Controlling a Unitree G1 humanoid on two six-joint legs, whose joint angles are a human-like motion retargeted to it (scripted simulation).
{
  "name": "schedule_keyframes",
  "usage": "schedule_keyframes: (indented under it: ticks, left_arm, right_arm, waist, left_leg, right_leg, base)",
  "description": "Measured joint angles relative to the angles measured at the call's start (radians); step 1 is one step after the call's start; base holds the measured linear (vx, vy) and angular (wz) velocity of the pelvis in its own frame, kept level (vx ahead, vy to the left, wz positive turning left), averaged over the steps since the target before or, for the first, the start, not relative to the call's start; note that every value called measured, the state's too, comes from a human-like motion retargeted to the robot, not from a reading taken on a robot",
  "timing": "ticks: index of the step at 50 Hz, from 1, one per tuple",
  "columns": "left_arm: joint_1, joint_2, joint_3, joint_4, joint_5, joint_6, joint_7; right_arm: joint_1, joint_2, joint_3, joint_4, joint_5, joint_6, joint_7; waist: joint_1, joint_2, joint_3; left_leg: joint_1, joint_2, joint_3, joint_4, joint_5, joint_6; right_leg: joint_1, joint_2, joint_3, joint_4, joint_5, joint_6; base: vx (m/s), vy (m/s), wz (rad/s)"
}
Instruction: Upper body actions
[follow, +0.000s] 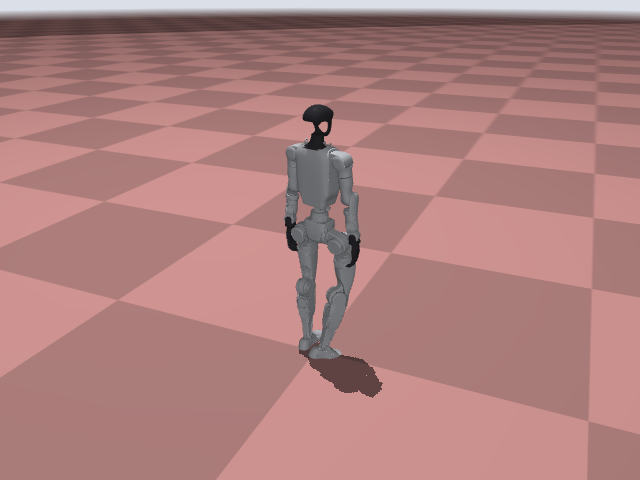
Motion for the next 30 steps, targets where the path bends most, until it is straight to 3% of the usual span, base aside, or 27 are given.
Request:
schedule_keyframes:
  ticks: [3, 5, 10, 15, 20, 25, 30]
  left_arm:
    - [-0.102, -0.034, -0.040, -0.001, -0.033, -0.002, -0.015]
    - [-0.165, -0.056, -0.047, -0.020, -0.043, 0.004, -0.003]
    - [-0.326, -0.074, -0.063, -0.180, -0.069, -0.015, 0.028]
    - [-0.450, -0.084, -0.070, -0.340, -0.029, -0.081, 0.075]
    - [-0.518, -0.073, -0.048, -0.343, -0.070, -0.089, 0.095]
    - [-0.500, -0.062, -0.038, -0.328, -0.092, -0.094, 0.093]
    - [-0.436, -0.086, -0.057, -0.297, -0.097, -0.091, 0.098]
  right_arm:
    - [0.023, -0.019, -0.047, 0.018, -0.018, 0.007, 0.003]
    - [0.036, -0.033, -0.069, 0.031, -0.043, 0.002, -0.001]
    - [0.081, -0.093, -0.086, 0.087, -0.120, 0.024, -0.012]
    - [0.199, -0.152, -0.122, 0.087, -0.139, 0.114, 0.017]
    - [0.257, -0.183, -0.158, 0.087, -0.091, 0.167, -0.012]
    - [0.231, -0.173, -0.185, 0.087, -0.058, 0.128, -0.010]
    - [0.190, -0.136, -0.179, 0.087, -0.052, 0.085, 0.005]
  waist:
    - [0.044, 0.015, 0.028]
    - [0.041, 0.026, 0.052]
    - [-0.046, 0.050, 0.112]
    - [-0.086, 0.041, 0.124]
    - [-0.110, 0.035, 0.127]
    - [-0.112, 0.033, 0.123]
    - [-0.066, 0.024, 0.091]
  left_leg:
    - [-0.002, 0.036, 0.077, 0.007, -0.013, 0.010]
    - [-0.003, 0.058, 0.109, 0.012, -0.016, 0.016]
    - [0.002, 0.089, 0.128, 0.010, -0.011, 0.041]
    - [-0.001, 0.085, 0.125, 0.007, -0.004, 0.062]
    - [0.008, 0.087, 0.130, 0.020, -0.014, 0.066]
    - [0.025, 0.086, 0.151, 0.025, -0.027, 0.062]
    - [0.032, 0.064, 0.177, 0.016, -0.031, 0.054]
  right_leg:
    - [-0.101, -0.022, 0.027, 0.199, 0.177, -0.008]
    - [-0.194, -0.028, 0.060, 0.351, 0.262, -0.046]
    - [-0.391, -0.086, 0.002, 0.698, 0.165, -0.158]
    - [-0.554, -0.083, 0.036, 0.863, 0.125, -0.171]
    - [-0.563, -0.073, 0.043, 0.830, 0.136, -0.168]
    - [-0.457, -0.031, 0.074, 0.659, 0.179, -0.127]
    - [-0.295, -0.002, 0.108, 0.420, 0.254, -0.048]
  base:
    - [0.17, 0.01, -1.30]
    - [0.02, 0.00, -1.00]
    - [0.06, 0.05, -0.23]
    - [0.09, -0.02, 0.04]
    - [0.06, 0.02, -0.01]
    - [0.01, 0.01, -0.15]
    - [0.01, 0.00, -0.21]
